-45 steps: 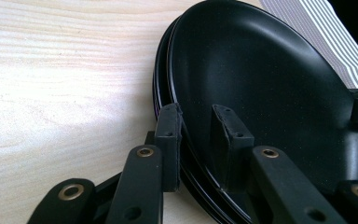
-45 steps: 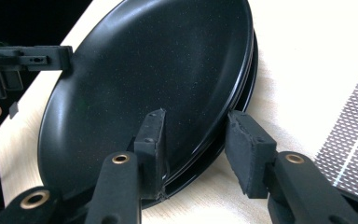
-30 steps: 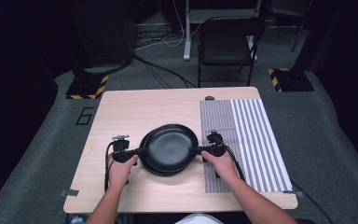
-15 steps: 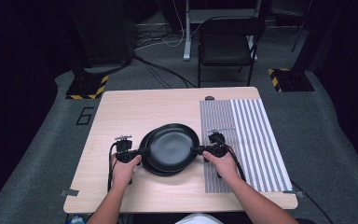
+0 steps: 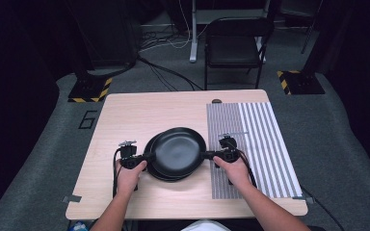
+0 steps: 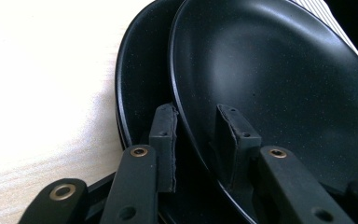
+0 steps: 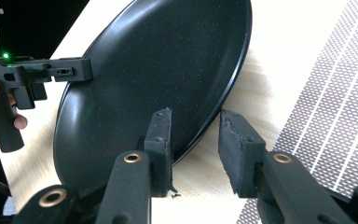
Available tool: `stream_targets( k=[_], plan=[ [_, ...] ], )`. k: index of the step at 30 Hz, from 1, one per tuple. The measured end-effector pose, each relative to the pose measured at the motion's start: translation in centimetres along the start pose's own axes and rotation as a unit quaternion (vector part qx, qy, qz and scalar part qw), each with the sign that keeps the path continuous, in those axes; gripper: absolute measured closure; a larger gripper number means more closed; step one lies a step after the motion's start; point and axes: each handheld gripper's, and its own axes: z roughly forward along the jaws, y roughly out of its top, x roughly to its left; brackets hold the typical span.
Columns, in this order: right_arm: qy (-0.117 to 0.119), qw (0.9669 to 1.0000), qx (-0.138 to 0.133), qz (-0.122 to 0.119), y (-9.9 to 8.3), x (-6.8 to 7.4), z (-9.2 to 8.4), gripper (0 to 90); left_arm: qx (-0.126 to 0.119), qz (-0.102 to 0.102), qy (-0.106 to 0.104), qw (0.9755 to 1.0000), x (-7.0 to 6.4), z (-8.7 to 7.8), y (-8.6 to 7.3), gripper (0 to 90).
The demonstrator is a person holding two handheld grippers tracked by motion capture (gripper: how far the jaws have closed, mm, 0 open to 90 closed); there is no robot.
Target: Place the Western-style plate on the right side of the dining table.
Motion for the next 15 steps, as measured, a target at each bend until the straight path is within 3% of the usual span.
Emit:
stream_targets(
  k=[4, 8, 15],
  plan=[
    [-0.003, 0.9999, 0.004, 0.013, 0.3, -0.1, 0.3, 67.8, 0.001, -0.006, -0.006, 1.0000, 0.2, 0.0, 0.0, 69.4],
    [-0.010, 0.9999, 0.004, 0.012, 0.5, -0.1, 0.7, 69.2, -0.009, -0.029, -0.013, 0.9995, 0.4, 0.0, -0.2, 69.5],
    [-0.019, 0.9997, 0.002, 0.015, 1.1, -0.2, 1.5, 71.5, -0.012, -0.029, -0.011, 0.9994, 0.3, 0.0, -0.2, 70.1]
  ],
)
